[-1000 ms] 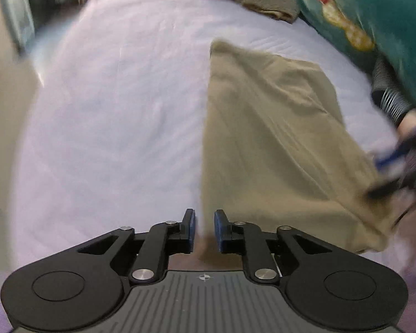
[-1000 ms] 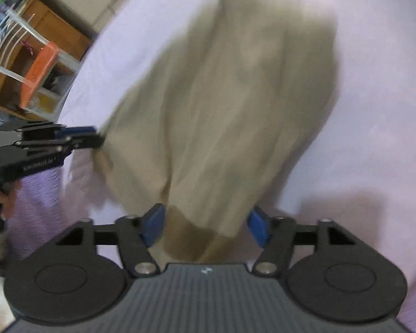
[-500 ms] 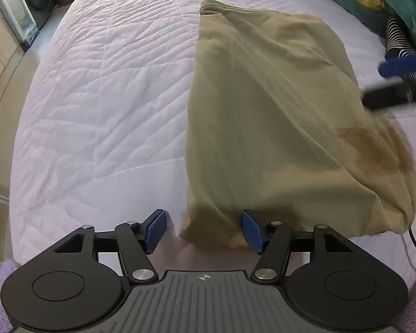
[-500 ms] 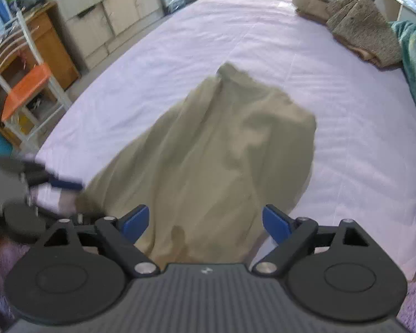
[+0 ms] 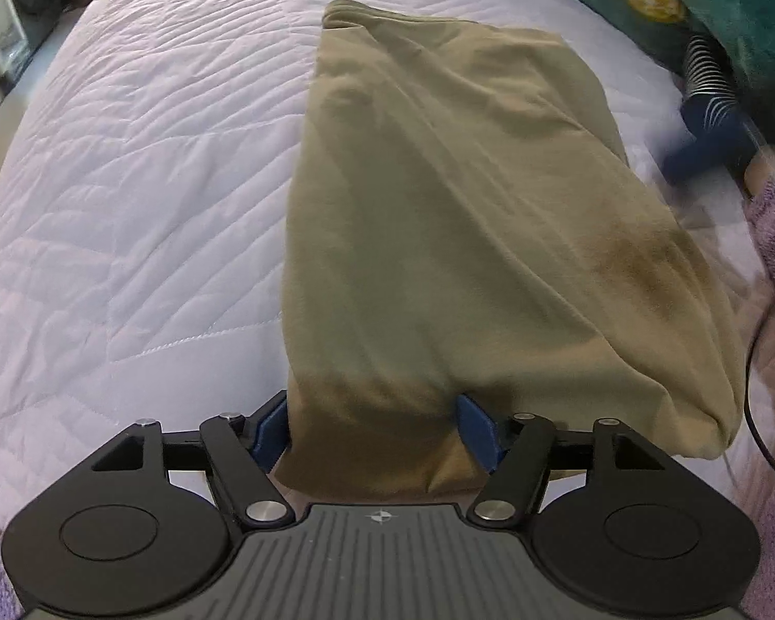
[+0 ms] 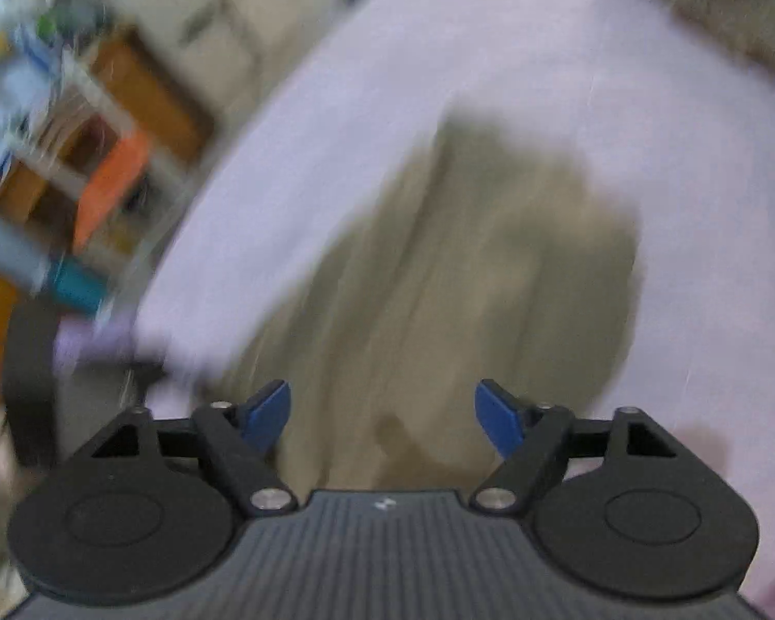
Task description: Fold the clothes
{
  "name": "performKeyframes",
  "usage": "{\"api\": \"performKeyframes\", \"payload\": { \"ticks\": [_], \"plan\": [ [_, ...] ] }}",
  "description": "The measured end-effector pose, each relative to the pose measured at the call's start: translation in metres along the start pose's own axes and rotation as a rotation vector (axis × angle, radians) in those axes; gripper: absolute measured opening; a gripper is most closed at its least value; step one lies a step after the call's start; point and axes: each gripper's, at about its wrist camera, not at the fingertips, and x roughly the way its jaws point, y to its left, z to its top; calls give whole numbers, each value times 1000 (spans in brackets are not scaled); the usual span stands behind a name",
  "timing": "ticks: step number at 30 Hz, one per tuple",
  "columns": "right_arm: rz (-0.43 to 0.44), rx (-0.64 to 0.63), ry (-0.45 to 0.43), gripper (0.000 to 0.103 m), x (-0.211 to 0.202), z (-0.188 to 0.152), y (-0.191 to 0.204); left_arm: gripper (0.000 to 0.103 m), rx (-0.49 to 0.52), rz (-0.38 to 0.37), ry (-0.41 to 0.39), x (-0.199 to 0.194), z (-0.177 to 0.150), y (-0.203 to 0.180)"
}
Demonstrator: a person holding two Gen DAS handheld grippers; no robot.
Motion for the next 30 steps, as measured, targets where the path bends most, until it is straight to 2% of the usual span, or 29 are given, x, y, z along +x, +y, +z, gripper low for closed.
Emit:
{"api": "performKeyframes", "payload": {
  "ticks": [3, 5, 7, 11, 14, 17, 20, 22, 25, 27, 28, 29, 30],
  "plan": [
    [-87, 86, 143, 87, 16, -35, 2, 52, 5, -24, 11, -3, 3, 6],
    [-123, 122, 180, 87, 24, -48, -2, 48, -8, -43, 14, -5, 5, 12],
    [-120, 167, 137, 87, 21, -48, -10, 44, -27, -53, 10, -7, 4, 16],
    [-80, 199, -46, 87, -12, -21, -20, 42, -69, -25, -49, -27, 10, 21],
    [-141, 170, -163, 90, -29, 13, -36, 43, -115, -56, -127, -47, 24, 21],
    [-136, 241, -250, 91, -25, 47, -74, 43, -82, -102, -180, -53, 40, 2],
    [-102, 307, -271, 91, -5, 72, -110, 43, -44, -145, -165, -35, 52, -21],
    [-58, 335, -247, 91, 14, 80, -123, 43, -31, -165, -136, -18, 57, -31],
    [-49, 336, -194, 88, 40, 84, -126, 43, -49, -167, -87, 1, 54, -34],
    [-51, 312, -189, 87, 47, 86, -123, 43, -63, -173, -72, 7, 50, -33],
    [-54, 296, -192, 81, 49, 87, -121, 44, -70, -176, -64, 10, 48, -33],
    [-56, 281, -195, 54, 50, 88, -119, 44, -76, -179, -57, 12, 46, -33],
    [-61, 256, -198, 33, 50, 88, -115, 45, -83, -181, -50, 15, 44, -32]
  ]
}}
